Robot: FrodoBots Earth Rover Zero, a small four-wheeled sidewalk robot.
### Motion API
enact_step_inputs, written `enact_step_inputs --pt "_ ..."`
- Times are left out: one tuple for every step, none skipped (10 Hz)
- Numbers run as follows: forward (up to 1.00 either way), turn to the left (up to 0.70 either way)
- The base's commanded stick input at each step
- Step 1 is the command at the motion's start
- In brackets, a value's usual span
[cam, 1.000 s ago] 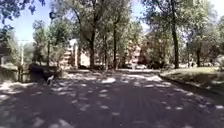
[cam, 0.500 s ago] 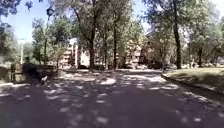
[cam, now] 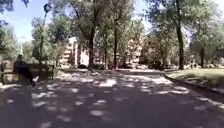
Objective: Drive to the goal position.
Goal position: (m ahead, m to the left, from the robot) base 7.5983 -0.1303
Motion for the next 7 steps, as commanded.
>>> enact_step_inputs --pt "0.85 0.0" --pt "0.85 0.0" --pt "0.85 0.0" --pt "0.85 0.0" --pt "0.85 0.0" --pt "0.85 0.0" --pt "0.85 0.0"
